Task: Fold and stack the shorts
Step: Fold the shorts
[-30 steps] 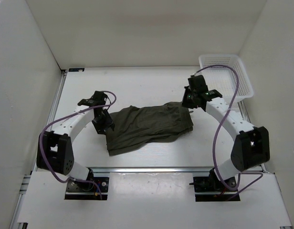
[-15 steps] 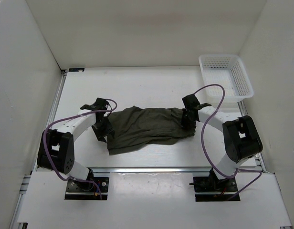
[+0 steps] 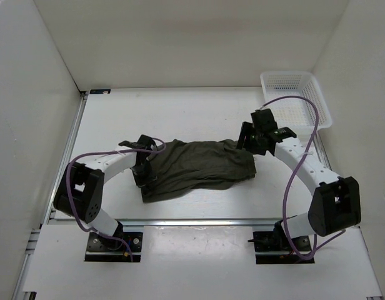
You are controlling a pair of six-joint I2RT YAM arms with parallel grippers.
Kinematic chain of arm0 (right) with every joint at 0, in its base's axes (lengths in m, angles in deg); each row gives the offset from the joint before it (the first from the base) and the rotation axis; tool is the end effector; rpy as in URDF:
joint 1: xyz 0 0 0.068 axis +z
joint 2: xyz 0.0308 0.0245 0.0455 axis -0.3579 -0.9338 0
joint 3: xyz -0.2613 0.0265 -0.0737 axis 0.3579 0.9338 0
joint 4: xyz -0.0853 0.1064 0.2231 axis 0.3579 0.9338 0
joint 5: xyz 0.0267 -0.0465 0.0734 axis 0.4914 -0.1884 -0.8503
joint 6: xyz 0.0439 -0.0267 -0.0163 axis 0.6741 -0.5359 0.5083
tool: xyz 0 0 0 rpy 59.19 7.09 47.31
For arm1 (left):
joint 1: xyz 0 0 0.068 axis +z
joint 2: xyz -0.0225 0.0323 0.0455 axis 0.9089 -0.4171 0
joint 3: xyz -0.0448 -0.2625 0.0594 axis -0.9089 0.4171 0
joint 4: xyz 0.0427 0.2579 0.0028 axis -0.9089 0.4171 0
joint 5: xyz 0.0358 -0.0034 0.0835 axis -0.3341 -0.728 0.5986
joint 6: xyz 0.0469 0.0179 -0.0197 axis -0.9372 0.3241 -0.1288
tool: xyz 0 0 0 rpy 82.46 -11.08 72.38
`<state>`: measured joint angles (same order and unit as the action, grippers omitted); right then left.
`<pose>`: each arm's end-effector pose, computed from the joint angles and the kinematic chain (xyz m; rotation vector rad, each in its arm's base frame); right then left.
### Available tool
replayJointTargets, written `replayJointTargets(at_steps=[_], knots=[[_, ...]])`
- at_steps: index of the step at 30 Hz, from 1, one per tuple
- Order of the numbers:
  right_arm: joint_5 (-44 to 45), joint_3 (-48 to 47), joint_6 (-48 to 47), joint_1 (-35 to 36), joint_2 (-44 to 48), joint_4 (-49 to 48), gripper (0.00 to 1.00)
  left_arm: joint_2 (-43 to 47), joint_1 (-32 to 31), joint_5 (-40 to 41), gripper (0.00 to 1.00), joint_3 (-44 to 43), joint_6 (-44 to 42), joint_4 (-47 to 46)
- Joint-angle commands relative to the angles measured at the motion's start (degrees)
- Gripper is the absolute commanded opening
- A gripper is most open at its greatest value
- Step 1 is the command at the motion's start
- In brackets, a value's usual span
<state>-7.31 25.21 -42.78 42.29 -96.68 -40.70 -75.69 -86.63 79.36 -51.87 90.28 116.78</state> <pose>0.2803 0.1044 0.2730 0.2422 2.4257 0.2409 0.2334 -0.0919 0.1687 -0.5585 3.0640 -0.0695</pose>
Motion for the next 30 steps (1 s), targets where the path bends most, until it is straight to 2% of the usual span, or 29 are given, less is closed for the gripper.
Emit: replayJointTargets(at_steps=[1,5,8,9,10,13,18,25,26,27,28,29,30], knots=[[-4.60,2.51,-1.04,-0.40,-1.35,0.32,0.68,-0.44,-1.22,-0.81,0.10,2.70,1.18,-0.16],[-5.24,4.70,-1.04,0.74,-2.85,-1.88,0.64,0.09,-2.36,-0.81,0.10,3.93,2.23,-0.16],[-4.63,7.87,0.10,0.74,-4.17,-2.58,0.49,2.90,-2.98,-1.34,0.10,3.93,2.94,0.62],[-3.67,8.92,0.71,0.74,-4.17,-2.59,0.40,4.03,-2.98,-1.34,0.10,3.93,2.94,0.63],[-3.05,10.93,0.72,0.74,-4.17,-2.59,0.27,4.57,-2.98,-0.73,0.10,3.93,3.46,1.50],[-0.94,14.19,1.42,0.74,-4.69,-2.59,0.12,5.10,-2.98,0.33,0.10,2.62,3.46,2.91],[2.57,15.26,1.42,0.74,-5.40,-1.98,0.01,5.10,-2.98,2.18,0.10,1.47,2.94,4.85],[6.80,15.26,0.64,0.74,-2.35,0.22,0.00,9.04,-2.98,4.20,0.10,-1.60,4.25,9.50],[6.80,15.26,0.63,0.74,-1.20,0.83,0.00,9.66,-2.98,4.20,0.13,-2.13,4.25,9.51],[6.01,14.47,0.11,0.74,0.21,0.84,0.06,9.67,-2.98,4.20,0.21,-2.13,4.25,10.20],[4.70,13.86,-0.59,0.74,3.44,1.62,0.16,10.45,-2.98,4.20,0.31,-3.00,3.65,10.82],[4.69,12.55,-0.60,0.74,4.95,2.32,0.46,11.07,-2.98,4.20,0.44,-4.14,3.64,10.82],[4.69,11.66,-0.60,0.74,6.36,2.85,0.64,11.08,-2.98,4.20,0.71,-4.67,2.86,11.61]])
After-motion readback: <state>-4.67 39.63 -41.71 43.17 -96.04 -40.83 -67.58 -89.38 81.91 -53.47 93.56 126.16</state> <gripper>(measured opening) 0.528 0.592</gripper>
